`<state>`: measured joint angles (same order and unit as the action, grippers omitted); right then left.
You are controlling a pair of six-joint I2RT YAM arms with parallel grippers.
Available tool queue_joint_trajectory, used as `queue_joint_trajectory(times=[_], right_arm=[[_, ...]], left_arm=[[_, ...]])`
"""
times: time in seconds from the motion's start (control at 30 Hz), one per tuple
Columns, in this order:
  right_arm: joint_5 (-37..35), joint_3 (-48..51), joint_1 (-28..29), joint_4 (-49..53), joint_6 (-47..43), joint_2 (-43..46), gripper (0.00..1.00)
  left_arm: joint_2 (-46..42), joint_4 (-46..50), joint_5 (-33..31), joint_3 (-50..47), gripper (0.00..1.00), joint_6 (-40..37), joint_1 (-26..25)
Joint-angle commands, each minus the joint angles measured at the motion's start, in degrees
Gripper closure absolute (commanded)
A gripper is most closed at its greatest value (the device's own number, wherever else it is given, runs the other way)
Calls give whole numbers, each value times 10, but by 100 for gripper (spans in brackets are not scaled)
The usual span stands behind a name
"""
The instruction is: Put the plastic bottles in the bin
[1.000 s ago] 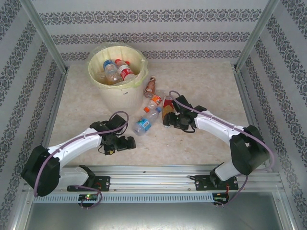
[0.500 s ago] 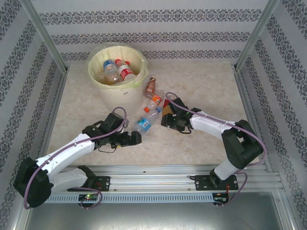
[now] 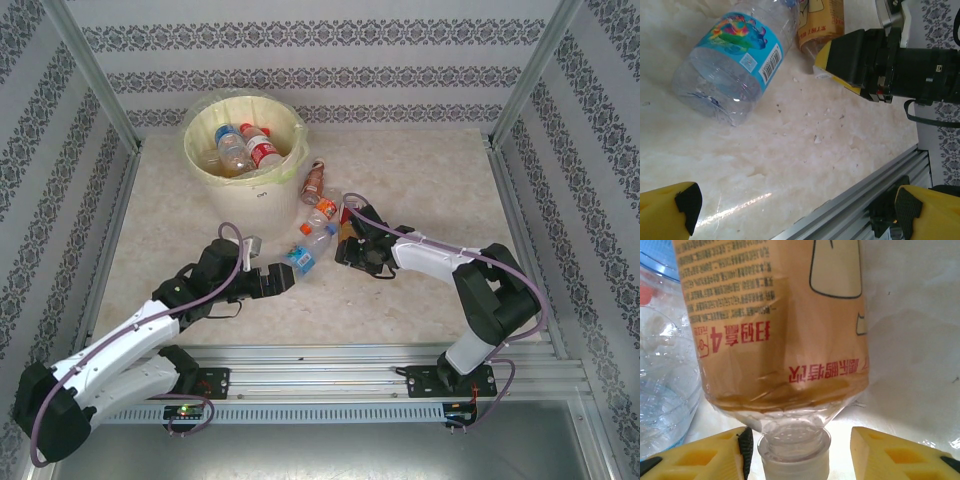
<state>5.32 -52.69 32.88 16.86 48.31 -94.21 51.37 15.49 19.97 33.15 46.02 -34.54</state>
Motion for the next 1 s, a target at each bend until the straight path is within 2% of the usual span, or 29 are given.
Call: queue_joint_trajectory(times=[0.0, 0.37, 0.53, 0.67, 0.87, 0.97], right_arm=[[-16, 9, 5, -7, 7, -10, 47], [-19, 7, 3, -4, -6, -15, 56], [-20, 12, 2, 7, -20, 7, 66], [-21, 31, 1, 25, -39, 65, 72], [11, 73, -6, 46, -70, 195, 73], [49, 85, -12, 55, -85, 256, 73]], left_arm=[[-9, -76, -29, -13, 0, 26, -7], [-53, -130, -121, -30, 0, 36, -6], [-40, -139, -107, -24, 0, 46, -6], [-13, -140, -79, -3, 0, 41, -6], [61, -154, -3, 40, 0, 32, -7], [81, -208, 18, 49, 0, 53, -8]])
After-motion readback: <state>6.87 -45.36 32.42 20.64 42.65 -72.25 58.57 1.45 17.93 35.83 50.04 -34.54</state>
